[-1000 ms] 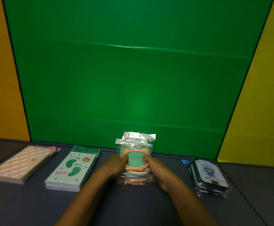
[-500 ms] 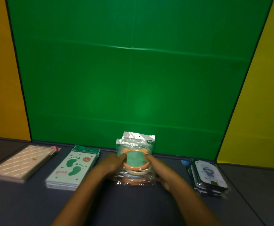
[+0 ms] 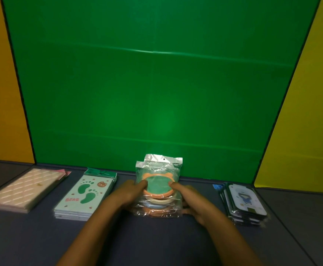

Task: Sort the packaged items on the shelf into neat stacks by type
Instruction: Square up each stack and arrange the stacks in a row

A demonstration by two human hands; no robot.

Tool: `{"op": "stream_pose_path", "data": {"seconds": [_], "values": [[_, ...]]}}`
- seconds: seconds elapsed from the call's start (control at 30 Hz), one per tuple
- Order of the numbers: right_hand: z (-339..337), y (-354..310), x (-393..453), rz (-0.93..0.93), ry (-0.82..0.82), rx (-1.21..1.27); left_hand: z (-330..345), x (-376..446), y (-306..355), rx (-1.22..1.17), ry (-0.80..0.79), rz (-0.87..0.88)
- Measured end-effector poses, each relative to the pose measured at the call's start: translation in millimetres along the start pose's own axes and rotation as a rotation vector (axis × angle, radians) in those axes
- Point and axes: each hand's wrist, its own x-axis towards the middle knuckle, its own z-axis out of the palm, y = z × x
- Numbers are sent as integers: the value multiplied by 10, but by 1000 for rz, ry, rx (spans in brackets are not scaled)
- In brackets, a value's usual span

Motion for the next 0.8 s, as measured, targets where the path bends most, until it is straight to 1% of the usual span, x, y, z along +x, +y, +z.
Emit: {"op": "stream_pose_path", "data": {"seconds": [0.17, 0.3, 0.43, 0.53, 0.6, 0.67, 0.73, 0.8], "values": [[38, -2, -63, -7, -15, 3, -58, -9, -60, 37, -8, -18], [64, -62, -136, -18, -5, -52, -103, -6, -82, 83, 9, -21], [12, -129, -254, 15, 68, -180, -224, 16, -152, 125, 34, -66], [-54, -193, -403, -19, 172, -278, -289, 11, -165, 215, 119, -37], [-125, -232, -503, -81, 235, -341, -295, -13, -132, 227, 227, 6], [-258, -241, -566, -159, 308, -409, -251, -63, -33, 245, 353, 111], [-462, -216, -592, -218, 384, -487, -155, -114, 122, 241, 454, 273], [-703, -166, -608, -239, 458, -573, -17, -169, 327, 212, 515, 453]]}}
